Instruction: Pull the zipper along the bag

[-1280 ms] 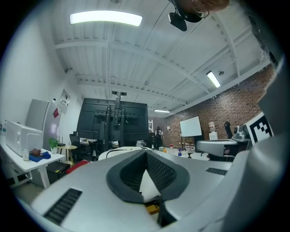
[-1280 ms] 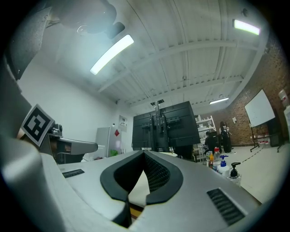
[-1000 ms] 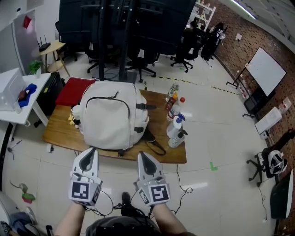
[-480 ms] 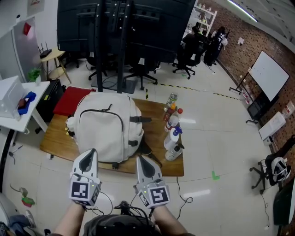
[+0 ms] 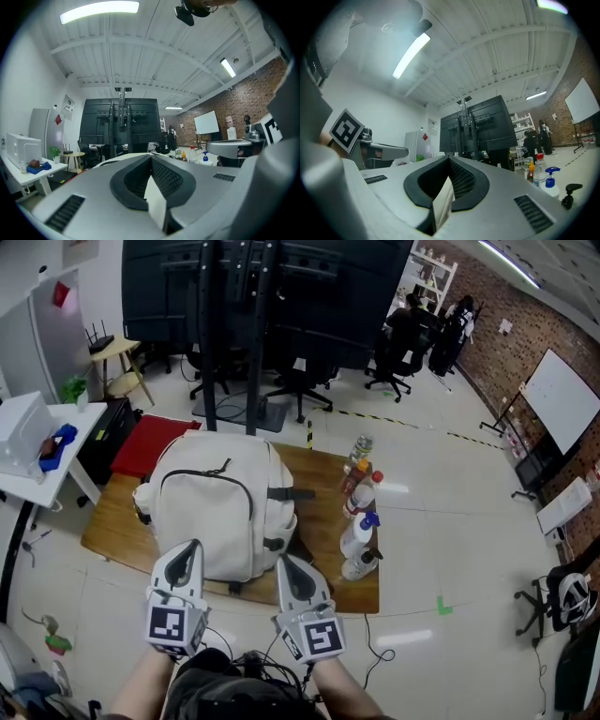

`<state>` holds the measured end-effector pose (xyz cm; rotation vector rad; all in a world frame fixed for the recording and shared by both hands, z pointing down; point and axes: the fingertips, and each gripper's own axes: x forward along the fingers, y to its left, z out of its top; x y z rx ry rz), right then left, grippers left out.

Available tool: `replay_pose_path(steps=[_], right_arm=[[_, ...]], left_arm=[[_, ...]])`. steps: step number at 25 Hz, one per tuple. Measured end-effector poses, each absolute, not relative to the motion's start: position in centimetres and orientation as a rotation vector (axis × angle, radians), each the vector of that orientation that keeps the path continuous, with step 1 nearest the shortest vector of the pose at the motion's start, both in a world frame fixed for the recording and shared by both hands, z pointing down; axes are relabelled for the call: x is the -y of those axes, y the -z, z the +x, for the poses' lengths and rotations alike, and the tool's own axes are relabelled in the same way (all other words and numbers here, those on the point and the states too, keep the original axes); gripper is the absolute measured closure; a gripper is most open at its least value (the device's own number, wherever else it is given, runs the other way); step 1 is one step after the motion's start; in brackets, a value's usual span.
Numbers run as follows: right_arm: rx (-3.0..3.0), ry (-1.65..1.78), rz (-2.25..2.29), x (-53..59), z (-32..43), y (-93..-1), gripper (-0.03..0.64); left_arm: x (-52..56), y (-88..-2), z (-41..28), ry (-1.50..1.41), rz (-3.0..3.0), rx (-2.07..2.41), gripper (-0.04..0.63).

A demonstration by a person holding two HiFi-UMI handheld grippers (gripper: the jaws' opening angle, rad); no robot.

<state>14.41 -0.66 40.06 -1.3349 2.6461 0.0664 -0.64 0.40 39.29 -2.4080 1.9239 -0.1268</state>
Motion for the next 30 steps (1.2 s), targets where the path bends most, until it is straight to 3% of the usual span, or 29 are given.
replay_pose_path(steps=[14,30], right_arm=[[-2.715,0.013,-1.416,8.2,8.0,-42.0,0.601],[-2.815,0.396,-1.682,17.3,3.5,-48.2,0.592]], left_arm=[[7.2,-40.6,-6.7,0.127,-2.475,-1.92,0.558],[15.8,-42.6,-11.9,0.199,-2.633,-1.826,0.558]])
